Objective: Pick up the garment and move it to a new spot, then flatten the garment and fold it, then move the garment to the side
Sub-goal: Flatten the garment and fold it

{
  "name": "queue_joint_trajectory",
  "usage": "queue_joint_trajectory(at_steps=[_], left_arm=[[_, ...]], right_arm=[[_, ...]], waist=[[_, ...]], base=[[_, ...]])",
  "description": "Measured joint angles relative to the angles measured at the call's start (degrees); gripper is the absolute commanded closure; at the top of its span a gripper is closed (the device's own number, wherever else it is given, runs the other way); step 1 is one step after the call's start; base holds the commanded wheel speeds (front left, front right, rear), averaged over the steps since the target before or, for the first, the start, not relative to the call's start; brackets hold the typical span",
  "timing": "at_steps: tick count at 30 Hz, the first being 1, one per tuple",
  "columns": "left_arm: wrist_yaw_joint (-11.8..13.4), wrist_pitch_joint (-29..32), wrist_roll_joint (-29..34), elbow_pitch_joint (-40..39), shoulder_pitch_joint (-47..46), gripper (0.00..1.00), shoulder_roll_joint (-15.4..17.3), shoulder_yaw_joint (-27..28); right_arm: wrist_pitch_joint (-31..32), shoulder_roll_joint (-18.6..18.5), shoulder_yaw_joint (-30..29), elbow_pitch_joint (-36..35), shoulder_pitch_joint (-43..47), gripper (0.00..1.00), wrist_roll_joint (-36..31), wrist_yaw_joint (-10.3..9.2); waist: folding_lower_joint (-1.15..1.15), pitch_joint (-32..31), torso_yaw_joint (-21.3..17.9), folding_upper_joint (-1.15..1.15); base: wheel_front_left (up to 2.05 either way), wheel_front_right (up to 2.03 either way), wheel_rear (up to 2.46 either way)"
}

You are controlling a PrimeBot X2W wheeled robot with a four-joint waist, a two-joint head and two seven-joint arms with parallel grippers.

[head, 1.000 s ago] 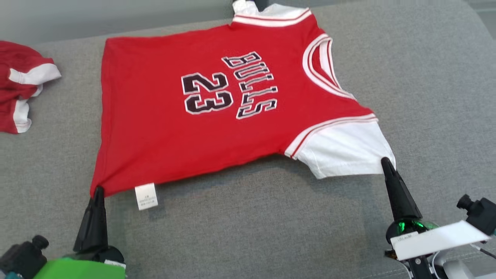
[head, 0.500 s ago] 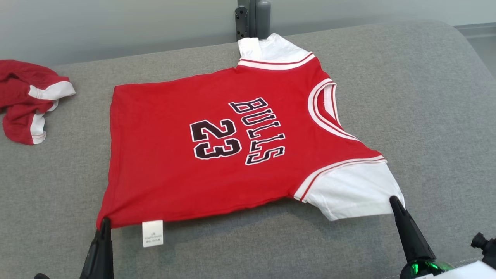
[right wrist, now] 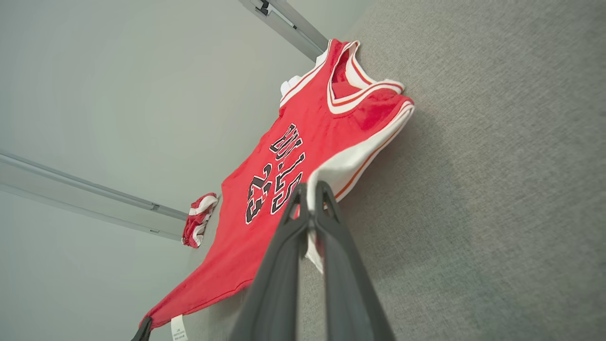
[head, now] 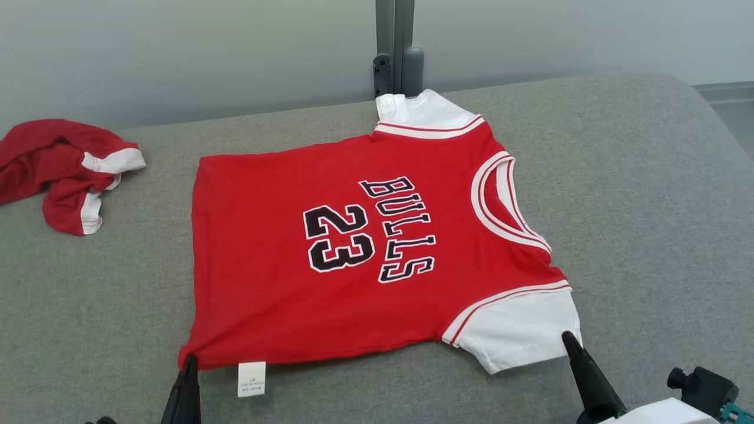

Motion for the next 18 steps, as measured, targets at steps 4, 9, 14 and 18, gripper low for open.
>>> queue_joint_trajectory(at_steps=[4, 9, 14, 18], left_arm=[[0.0, -0.3, -1.6, 3.1, -3.4, 1.00, -1.5, 0.5], [0.0, -0.4, -3.4, 7.0, -9.8, 1.00, -2.4, 0.0], [0.6, -0.3, -2.9, 14.5, -17.6, 1.00, -2.5, 0.5], [2.9, -0.7, -0.4, 20.2, -24.2, 1.00, -2.7, 1.3]], right_arm=[[-0.5, 0.1, 0.2, 3.6, -3.3, 1.00, 0.1, 0.00], [-2.0, 0.4, -0.1, 8.2, -9.9, 1.00, -0.6, 0.00], [-3.5, 1.1, -0.2, 14.6, -18.5, 1.00, -2.1, 0.00], [-4.4, 1.5, 0.3, 19.7, -26.5, 1.00, -4.1, 0.00]], waist=[[0.00, -1.0, -0.1, 0.00], [0.00, -0.5, 0.2, 0.00], [0.00, 1.5, 0.4, 0.00], [0.00, 4.0, 0.4, 0.00]], base=[[0.00, 0.00, 0.00], [0.00, 0.00, 0.00], [0.00, 0.00, 0.00], [0.00, 0.00, 0.00]])
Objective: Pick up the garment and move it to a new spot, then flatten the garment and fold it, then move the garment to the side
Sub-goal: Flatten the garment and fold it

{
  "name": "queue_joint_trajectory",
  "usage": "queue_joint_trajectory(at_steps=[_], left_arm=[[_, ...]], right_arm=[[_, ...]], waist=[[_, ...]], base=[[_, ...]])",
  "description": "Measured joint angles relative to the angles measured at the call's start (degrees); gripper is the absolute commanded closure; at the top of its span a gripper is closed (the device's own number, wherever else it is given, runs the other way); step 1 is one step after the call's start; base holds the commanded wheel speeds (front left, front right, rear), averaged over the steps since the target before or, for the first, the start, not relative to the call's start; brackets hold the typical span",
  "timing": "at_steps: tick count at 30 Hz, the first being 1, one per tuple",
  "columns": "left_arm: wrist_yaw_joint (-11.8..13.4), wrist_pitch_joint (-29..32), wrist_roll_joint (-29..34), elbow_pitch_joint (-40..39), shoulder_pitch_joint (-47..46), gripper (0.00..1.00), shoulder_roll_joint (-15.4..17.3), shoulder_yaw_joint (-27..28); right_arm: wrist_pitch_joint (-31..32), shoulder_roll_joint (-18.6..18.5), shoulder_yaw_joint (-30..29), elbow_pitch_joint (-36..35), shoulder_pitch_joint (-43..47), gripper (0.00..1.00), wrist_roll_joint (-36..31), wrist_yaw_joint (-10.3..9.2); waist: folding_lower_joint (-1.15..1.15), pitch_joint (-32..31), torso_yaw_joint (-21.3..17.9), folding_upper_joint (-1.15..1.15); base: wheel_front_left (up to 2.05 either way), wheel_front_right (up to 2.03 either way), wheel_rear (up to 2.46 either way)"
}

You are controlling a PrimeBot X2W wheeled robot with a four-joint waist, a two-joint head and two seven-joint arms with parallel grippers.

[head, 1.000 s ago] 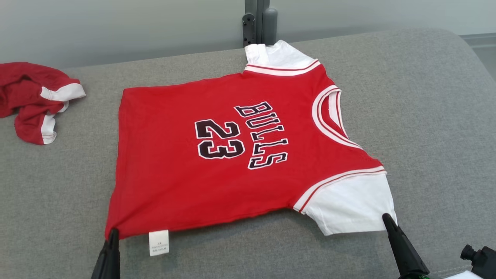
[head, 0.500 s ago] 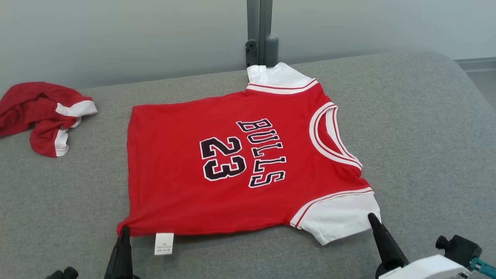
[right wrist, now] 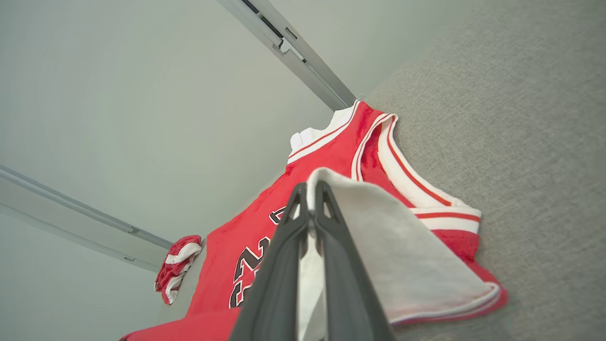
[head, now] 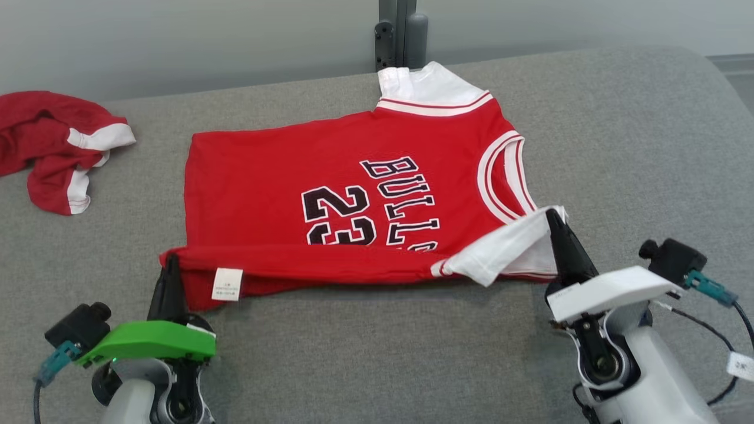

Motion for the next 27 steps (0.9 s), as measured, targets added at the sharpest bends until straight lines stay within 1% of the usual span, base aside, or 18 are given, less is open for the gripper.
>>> queue_joint_trajectory(at_steps=[3, 7, 13, 17, 22, 23, 24, 25, 26, 27], left_arm=[[0.9, -0.2, 1.6, 3.7, -4.1, 1.00, 0.0, 0.3], [1.0, -0.3, 3.0, 7.9, -8.2, 1.00, -0.1, 0.3], [-0.5, -0.5, 4.1, 11.4, -12.1, 1.00, -1.1, -0.5], [-1.1, -0.5, 5.0, 12.7, -13.6, 1.00, -1.8, -0.7], [-1.6, -0.6, 5.7, 14.3, -15.1, 1.00, -2.1, -0.8], [-1.7, -0.6, 6.2, 14.3, -15.3, 0.88, -2.1, -1.0], [-1.9, -0.6, 6.6, 14.1, -15.5, 0.62, -2.2, -0.9], [-2.0, -0.6, 6.9, 13.8, -15.6, 0.28, -2.2, -0.6], [-2.1, -0.6, 7.1, 13.4, -15.6, 0.00, -2.2, -0.4], [-2.1, -0.6, 7.5, 12.9, -15.5, 0.00, -2.3, 0.0]], right_arm=[[-0.4, 0.4, 0.7, 4.4, -6.2, 1.00, -1.7, 0.00], [-1.5, 0.8, 1.5, 10.8, -13.3, 1.00, -3.0, 0.00], [-4.0, 1.1, 1.4, 19.4, -20.0, 1.00, -3.9, 0.00], [-5.5, 1.3, 1.1, 23.4, -23.2, 1.00, -3.9, 0.00], [-6.2, 1.5, 2.1, 28.0, -26.6, 1.00, -3.2, 0.00], [-6.2, 1.5, 2.3, 29.3, -27.3, 1.00, -3.1, 0.00], [-6.1, 1.5, 2.5, 30.4, -28.0, 0.78, -2.7, 0.00], [-5.9, 1.5, 2.9, 31.5, -28.6, 0.30, -2.3, 0.00], [-5.8, 1.5, 3.2, 32.3, -29.3, 0.00, -2.1, 0.00], [-5.8, 1.6, 3.5, 33.2, -30.0, 0.00, -1.8, 0.00]], waist=[[0.00, 2.1, 0.0, 0.00], [0.00, 4.9, -0.1, 0.00], [0.00, 8.1, 0.6, 0.00], [0.00, 9.0, 1.7, 0.00], [0.00, 9.7, 2.3, 0.00], [0.00, 9.8, 2.3, 0.00], [0.00, 9.8, 2.4, 0.00], [0.00, 9.9, 2.4, 0.00], [0.00, 9.9, 2.4, 0.00], [0.00, 9.9, 2.5, 0.00]], base=[[0.00, 0.00, 0.00], [0.00, 0.00, 0.00], [0.00, 0.00, 0.00], [0.00, 0.00, 0.00], [0.00, 0.00, 0.00], [0.00, 0.00, 0.00], [0.00, 0.00, 0.00], [0.00, 0.00, 0.00], [0.00, 0.00, 0.00], [0.00, 0.00, 0.00]])
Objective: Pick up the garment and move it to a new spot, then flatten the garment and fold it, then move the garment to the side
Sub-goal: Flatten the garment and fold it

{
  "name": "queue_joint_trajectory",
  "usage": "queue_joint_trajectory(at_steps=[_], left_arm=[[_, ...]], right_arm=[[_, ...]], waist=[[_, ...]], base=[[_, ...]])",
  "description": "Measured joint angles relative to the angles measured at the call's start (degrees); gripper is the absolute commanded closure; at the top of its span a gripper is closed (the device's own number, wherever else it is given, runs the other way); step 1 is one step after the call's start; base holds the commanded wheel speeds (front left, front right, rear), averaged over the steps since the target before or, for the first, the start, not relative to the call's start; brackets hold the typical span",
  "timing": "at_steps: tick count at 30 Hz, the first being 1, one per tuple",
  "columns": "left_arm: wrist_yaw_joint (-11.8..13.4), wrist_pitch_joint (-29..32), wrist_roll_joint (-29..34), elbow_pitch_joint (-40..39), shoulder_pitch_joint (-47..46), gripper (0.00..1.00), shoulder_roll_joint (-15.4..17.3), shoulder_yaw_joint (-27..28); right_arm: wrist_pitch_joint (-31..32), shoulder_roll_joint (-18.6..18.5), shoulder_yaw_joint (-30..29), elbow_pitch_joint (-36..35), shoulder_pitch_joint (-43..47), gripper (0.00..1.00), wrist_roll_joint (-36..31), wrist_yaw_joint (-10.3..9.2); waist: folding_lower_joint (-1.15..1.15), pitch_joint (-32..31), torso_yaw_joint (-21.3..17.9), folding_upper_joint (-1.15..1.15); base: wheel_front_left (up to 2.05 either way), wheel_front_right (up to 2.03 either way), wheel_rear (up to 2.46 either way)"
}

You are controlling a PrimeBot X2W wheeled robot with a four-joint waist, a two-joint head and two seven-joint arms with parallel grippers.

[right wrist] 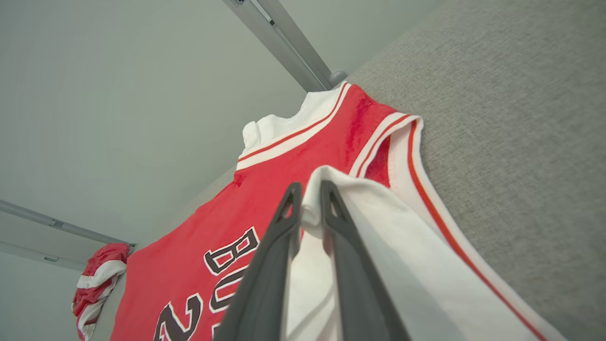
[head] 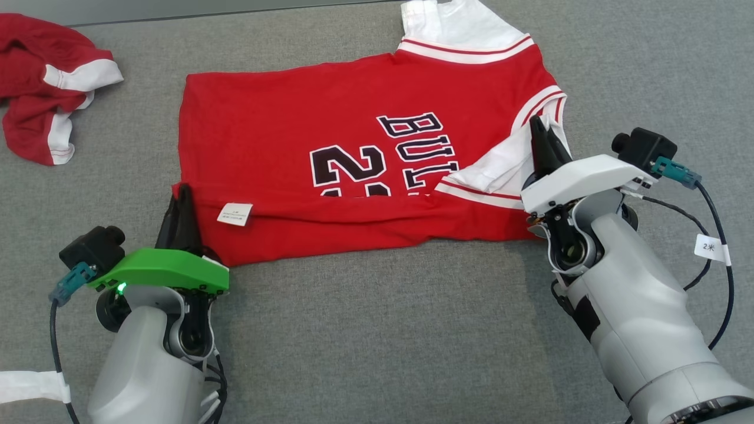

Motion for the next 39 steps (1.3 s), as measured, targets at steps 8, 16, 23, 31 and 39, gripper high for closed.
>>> queue_joint_trajectory(at_steps=[8, 16, 23, 31, 39], left_arm=[[-0.6, 0.0, -2.7, -5.1, 4.5, 0.00, -1.9, 0.0], [-0.1, 3.4, -5.0, -9.6, 12.1, 0.00, 0.0, -0.6], [3.7, 8.0, -6.2, -10.8, 15.1, 0.00, 0.8, -0.1], [6.9, 9.3, -7.1, -10.6, 15.3, 0.55, 1.7, 0.8], [7.3, 7.8, -5.7, -11.4, 15.2, 1.00, 2.0, 0.4]], right_arm=[[-0.1, 0.0, 0.9, 8.0, -4.9, 0.00, 1.1, 0.00], [-2.1, -2.5, 1.8, 2.3, -4.5, 0.00, -4.8, 0.00], [-2.2, -2.1, -4.3, -12.7, 7.0, 0.00, -16.7, 0.00], [-2.2, -0.7, -8.2, -20.3, 18.6, 0.00, -26.2, 0.00], [-0.3, -0.1, -12.8, -13.7, 22.6, 0.00, -30.5, 0.00]], waist=[[0.00, -0.4, 1.1, 0.00], [0.00, -2.2, 1.7, 0.00], [0.00, -3.9, 0.0, 0.00], [0.00, -4.7, -3.3, 0.00], [0.00, -4.6, -4.6, 0.00]], base=[[0.00, 0.00, 0.00], [0.00, 0.00, 0.00], [0.00, 0.00, 0.00], [0.00, 0.00, 0.00], [0.00, 0.00, 0.00]])
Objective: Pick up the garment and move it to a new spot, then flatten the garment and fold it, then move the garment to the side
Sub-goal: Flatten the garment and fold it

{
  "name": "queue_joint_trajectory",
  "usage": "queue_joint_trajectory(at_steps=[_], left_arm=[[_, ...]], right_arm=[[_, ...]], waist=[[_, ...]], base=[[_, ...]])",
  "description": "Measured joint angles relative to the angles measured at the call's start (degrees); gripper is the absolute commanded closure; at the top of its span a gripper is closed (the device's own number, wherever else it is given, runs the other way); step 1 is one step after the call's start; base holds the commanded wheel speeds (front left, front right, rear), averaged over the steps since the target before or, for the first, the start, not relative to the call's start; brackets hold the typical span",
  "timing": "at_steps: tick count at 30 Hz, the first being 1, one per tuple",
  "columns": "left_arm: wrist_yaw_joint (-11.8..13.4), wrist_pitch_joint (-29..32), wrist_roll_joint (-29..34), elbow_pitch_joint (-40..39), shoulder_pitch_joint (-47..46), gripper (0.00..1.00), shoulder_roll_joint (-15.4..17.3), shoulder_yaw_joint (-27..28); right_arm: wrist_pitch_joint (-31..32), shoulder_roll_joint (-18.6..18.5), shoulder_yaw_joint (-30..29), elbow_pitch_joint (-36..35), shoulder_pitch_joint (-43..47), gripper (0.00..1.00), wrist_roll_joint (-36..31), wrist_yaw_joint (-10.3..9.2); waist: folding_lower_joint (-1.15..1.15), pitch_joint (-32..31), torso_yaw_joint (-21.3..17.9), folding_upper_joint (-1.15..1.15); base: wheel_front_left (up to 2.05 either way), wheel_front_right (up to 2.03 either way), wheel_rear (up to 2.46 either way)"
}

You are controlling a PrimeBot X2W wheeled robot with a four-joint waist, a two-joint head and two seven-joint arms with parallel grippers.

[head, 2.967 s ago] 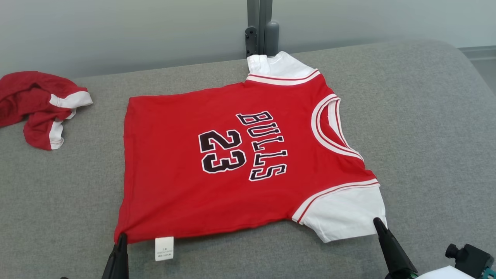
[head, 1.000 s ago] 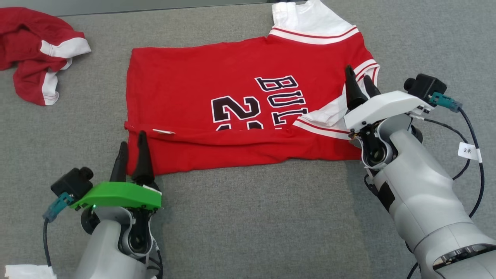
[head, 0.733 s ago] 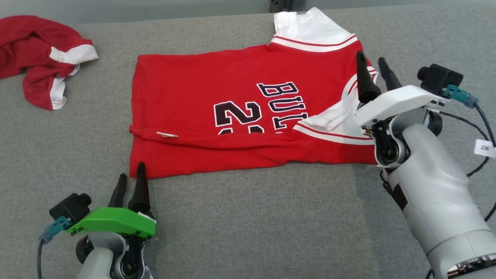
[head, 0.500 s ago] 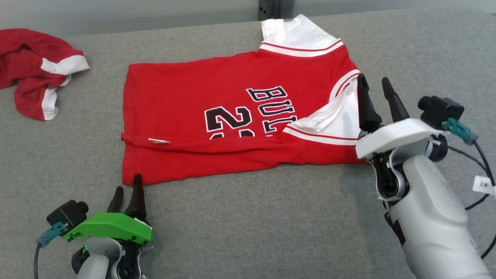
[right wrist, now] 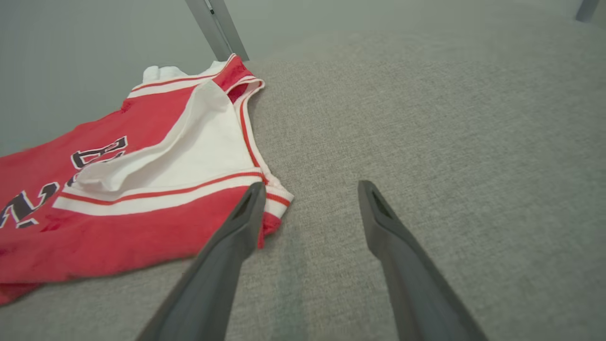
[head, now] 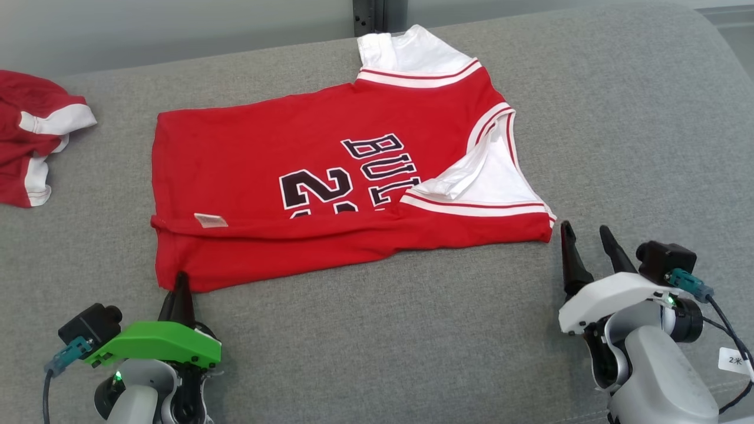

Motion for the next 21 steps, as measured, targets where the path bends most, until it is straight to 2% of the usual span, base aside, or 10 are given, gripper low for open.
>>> queue_joint_trajectory(at_steps=[2, 8, 15, 16, 18, 19, 21], left_arm=[[0.1, -0.8, 0.6, -0.6, -0.1, 1.00, 0.2, -0.2], [0.3, -1.4, 1.2, -2.4, -0.1, 1.00, 0.8, -0.5], [0.4, -1.3, 1.3, -4.0, 0.1, 1.00, 0.8, -1.1], [0.4, -1.4, 1.3, -4.1, 0.2, 1.00, 0.8, -1.1], [0.4, -1.5, 1.3, -4.3, 0.5, 1.00, 0.8, -1.3], [0.3, -1.6, 1.3, -4.3, 0.7, 1.00, 0.8, -1.4], [-0.2, -1.9, 1.6, -4.5, 0.8, 1.00, 0.9, -1.7]], right_arm=[[0.2, 0.1, -0.4, 2.2, -0.1, 0.00, -0.8, 0.00], [-0.5, 0.1, 1.6, 7.9, -2.8, 0.00, 2.1, 0.00], [-1.1, 0.1, 6.7, 13.0, -6.7, 0.00, 6.1, 0.00], [-1.2, 0.1, 7.1, 13.5, -7.0, 0.19, 6.4, 0.00], [-1.3, 0.1, 8.2, 14.7, -7.7, 0.91, 7.2, 0.00], [-1.4, 0.1, 8.5, 15.1, -7.9, 1.00, 7.4, 0.00], [-1.5, 0.2, 8.8, 15.4, -8.2, 1.00, 7.6, 0.00]], waist=[[0.00, 0.1, 0.4, 0.00], [0.00, 0.4, 2.0, 0.00], [0.00, 0.4, 3.7, 0.00], [0.00, 0.3, 3.8, 0.00], [0.00, -0.1, 4.0, 0.00], [0.00, -0.2, 4.1, 0.00], [0.00, -0.7, 4.2, 0.00]], base=[[0.00, 0.00, 0.00], [0.00, 0.00, 0.00], [0.00, 0.00, 0.00], [0.00, 0.00, 0.00], [0.00, 0.00, 0.00], [0.00, 0.00, 0.00], [0.00, 0.00, 0.00]])
